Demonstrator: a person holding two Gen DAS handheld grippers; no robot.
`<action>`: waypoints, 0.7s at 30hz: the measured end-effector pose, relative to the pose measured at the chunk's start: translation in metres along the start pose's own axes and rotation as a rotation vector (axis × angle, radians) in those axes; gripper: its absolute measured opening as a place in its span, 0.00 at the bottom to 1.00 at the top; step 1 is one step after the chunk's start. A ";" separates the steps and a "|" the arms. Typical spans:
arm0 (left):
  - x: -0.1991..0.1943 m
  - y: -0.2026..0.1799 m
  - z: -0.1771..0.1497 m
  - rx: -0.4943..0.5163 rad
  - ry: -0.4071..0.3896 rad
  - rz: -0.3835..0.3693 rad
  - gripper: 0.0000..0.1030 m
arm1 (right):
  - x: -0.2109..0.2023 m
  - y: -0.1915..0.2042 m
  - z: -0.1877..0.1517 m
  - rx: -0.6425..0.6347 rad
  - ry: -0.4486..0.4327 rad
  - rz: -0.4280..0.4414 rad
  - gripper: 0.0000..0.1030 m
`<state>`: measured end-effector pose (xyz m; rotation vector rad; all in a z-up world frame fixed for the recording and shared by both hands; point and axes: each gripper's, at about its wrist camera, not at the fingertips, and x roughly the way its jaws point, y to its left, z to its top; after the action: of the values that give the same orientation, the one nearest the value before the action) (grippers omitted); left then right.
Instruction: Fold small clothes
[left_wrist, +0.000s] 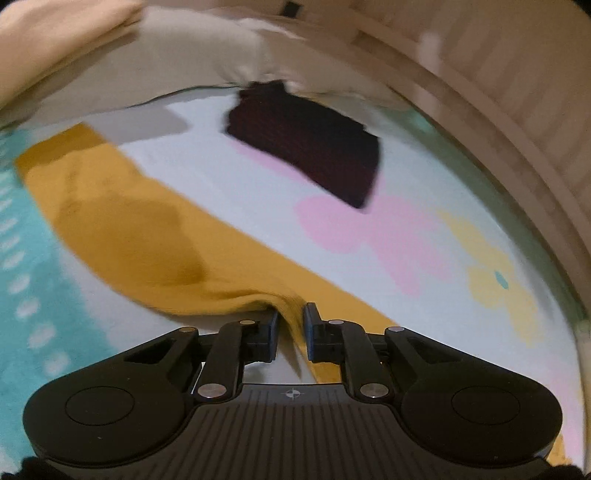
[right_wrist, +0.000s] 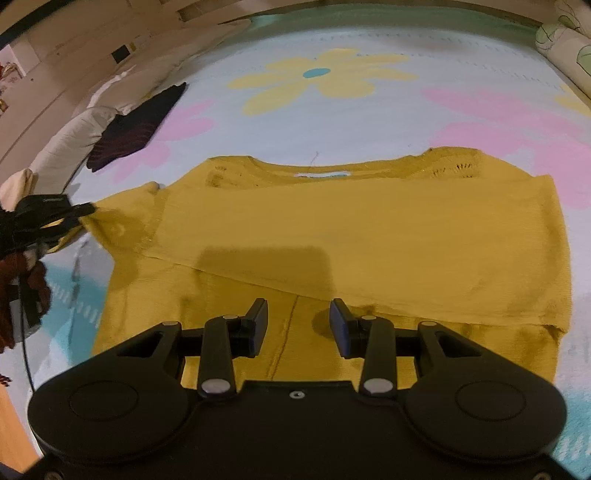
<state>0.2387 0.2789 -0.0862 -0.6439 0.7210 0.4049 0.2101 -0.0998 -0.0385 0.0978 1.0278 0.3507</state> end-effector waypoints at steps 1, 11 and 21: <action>0.000 0.006 0.001 -0.012 0.008 0.036 0.11 | 0.001 0.000 -0.001 0.003 0.004 -0.005 0.47; -0.004 0.060 0.014 -0.329 -0.053 -0.091 0.24 | 0.003 0.000 -0.003 -0.001 0.014 -0.004 0.47; -0.016 0.109 0.035 -0.421 -0.150 -0.074 0.57 | 0.004 0.002 -0.004 -0.003 0.015 0.002 0.47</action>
<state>0.1845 0.3804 -0.0980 -1.0221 0.4689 0.5371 0.2085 -0.0966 -0.0431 0.0934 1.0420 0.3548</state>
